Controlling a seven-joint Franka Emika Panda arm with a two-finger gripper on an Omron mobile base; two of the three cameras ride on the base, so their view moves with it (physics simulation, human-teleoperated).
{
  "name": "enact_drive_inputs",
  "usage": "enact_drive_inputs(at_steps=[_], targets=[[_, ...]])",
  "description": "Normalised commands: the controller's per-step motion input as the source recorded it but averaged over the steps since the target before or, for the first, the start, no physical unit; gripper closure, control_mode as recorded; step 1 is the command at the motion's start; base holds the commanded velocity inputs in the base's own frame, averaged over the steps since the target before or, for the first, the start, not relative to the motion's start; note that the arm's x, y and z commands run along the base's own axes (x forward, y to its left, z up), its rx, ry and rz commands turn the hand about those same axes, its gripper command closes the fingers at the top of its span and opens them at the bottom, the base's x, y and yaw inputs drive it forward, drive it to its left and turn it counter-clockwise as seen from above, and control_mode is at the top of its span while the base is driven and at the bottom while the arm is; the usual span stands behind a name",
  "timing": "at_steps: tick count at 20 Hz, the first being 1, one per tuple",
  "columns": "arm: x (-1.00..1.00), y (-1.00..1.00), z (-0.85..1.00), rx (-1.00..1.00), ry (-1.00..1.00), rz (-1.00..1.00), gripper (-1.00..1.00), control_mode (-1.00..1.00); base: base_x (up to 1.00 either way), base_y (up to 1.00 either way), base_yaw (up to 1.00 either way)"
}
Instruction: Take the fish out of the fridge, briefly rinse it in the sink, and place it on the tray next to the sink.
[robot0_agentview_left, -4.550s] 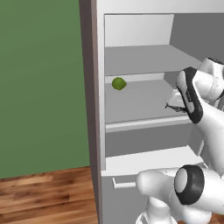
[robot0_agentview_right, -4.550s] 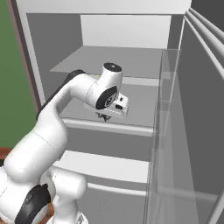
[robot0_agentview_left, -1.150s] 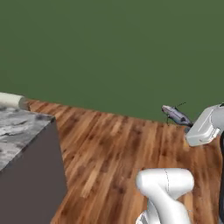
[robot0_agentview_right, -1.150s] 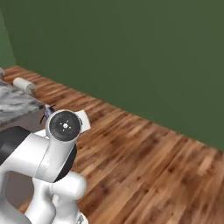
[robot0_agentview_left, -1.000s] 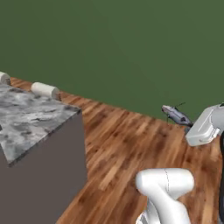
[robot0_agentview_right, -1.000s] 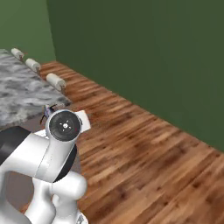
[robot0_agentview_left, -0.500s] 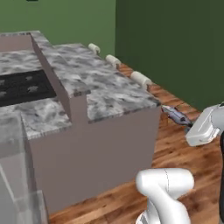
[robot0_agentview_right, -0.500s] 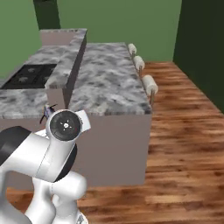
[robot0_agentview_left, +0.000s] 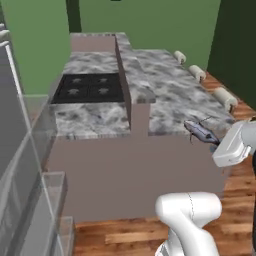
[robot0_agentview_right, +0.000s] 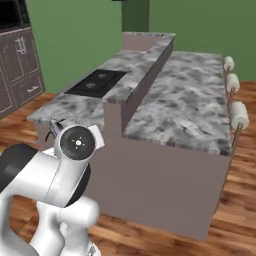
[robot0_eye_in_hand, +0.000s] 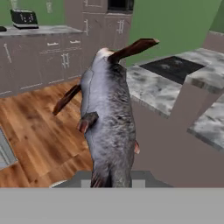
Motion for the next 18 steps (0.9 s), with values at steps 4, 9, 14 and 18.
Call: enact_drive_inputs(at_steps=[4, 9, 14, 18], targets=[[0.0, 0.0, 0.0, 0.0, 0.0, 0.0, 1.0, 1.0, 0.98, -0.19, 0.43], [0.0, 0.0, 0.0, 0.0, 0.0, 0.0, 1.0, 1.0, 1.0, -0.01, 0.49], [0.0, 0.0, 0.0, 0.0, 0.0, 0.0, 1.0, 1.0, 0.42, 0.16, 0.72], [0.0, 0.0, 0.0, 0.0, 0.0, 0.0, 1.0, 1.0, 0.23, 0.12, 0.8]])
